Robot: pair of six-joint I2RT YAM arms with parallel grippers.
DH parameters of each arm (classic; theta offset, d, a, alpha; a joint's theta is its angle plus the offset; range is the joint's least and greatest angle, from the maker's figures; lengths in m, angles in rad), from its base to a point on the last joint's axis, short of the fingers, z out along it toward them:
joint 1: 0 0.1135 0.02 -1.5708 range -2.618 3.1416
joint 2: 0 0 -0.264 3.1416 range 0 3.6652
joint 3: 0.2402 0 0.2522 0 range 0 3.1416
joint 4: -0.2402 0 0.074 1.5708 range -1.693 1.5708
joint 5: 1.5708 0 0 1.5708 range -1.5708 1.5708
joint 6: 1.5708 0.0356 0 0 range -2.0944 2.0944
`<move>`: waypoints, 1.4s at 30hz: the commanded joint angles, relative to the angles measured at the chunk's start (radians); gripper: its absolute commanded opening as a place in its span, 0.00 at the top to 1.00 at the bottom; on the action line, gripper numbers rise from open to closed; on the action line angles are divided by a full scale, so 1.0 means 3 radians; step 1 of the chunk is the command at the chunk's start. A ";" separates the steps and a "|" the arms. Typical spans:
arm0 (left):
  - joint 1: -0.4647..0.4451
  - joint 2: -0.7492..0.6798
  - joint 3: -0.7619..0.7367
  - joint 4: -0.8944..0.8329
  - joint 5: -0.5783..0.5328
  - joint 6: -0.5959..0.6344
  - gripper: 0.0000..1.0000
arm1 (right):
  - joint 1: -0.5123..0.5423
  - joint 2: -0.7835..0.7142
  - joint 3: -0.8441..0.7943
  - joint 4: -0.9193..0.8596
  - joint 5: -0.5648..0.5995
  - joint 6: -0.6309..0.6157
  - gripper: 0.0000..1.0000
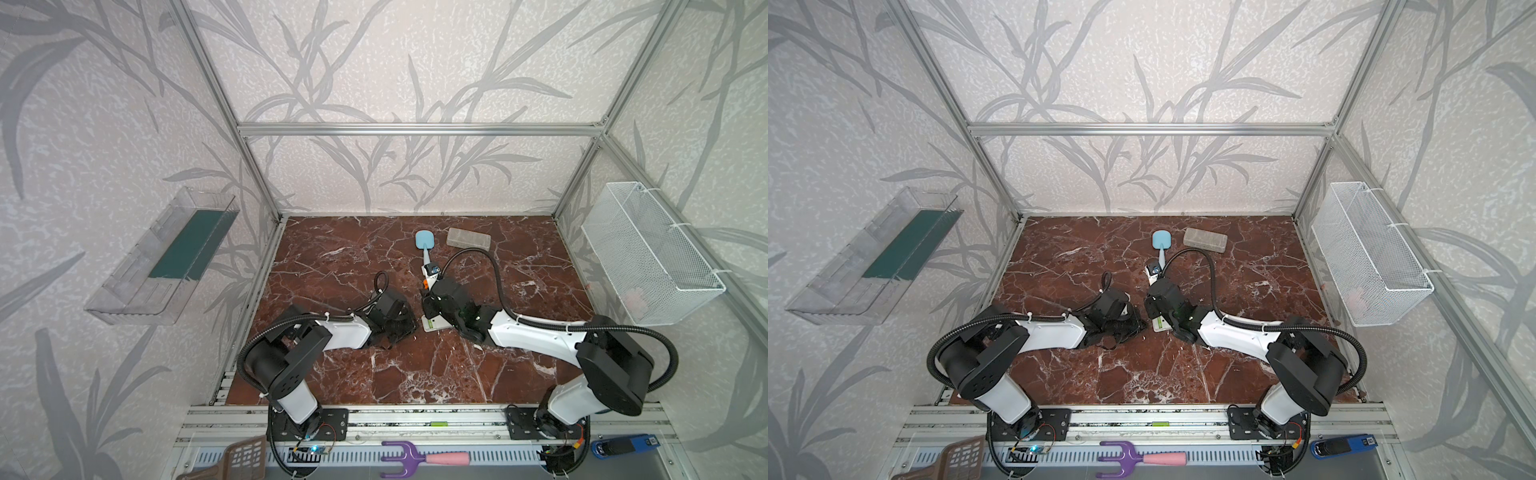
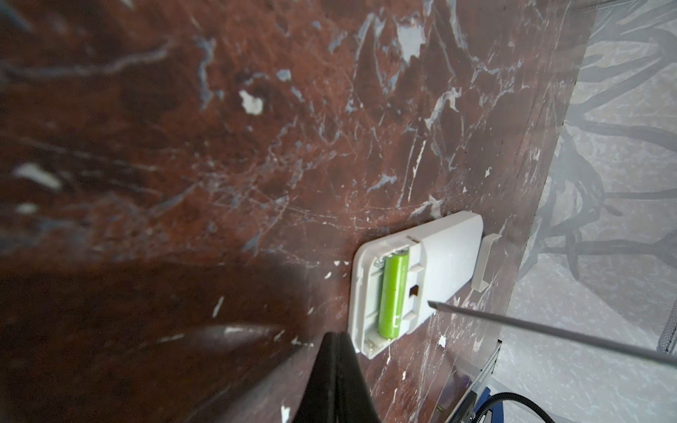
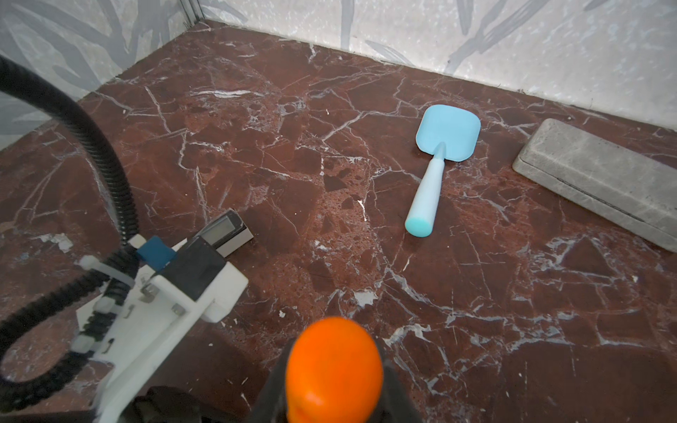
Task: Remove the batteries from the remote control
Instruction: 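Move the screwdriver tip back toward the remaining battery with the right gripper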
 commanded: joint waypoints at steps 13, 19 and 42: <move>-0.0041 0.0076 0.0117 0.0099 0.0010 -0.0116 0.93 | 0.0043 0.0148 0.0067 0.0070 0.0049 -0.0076 1.00; -0.0047 0.0123 0.0117 0.0110 0.0016 -0.0121 0.93 | 0.0086 0.0053 0.0046 0.0080 0.0094 -0.0112 1.00; -0.0047 0.0247 0.0102 0.0165 0.0026 -0.0126 0.93 | 0.0111 0.0165 -0.0033 0.0196 0.0182 -0.0115 1.00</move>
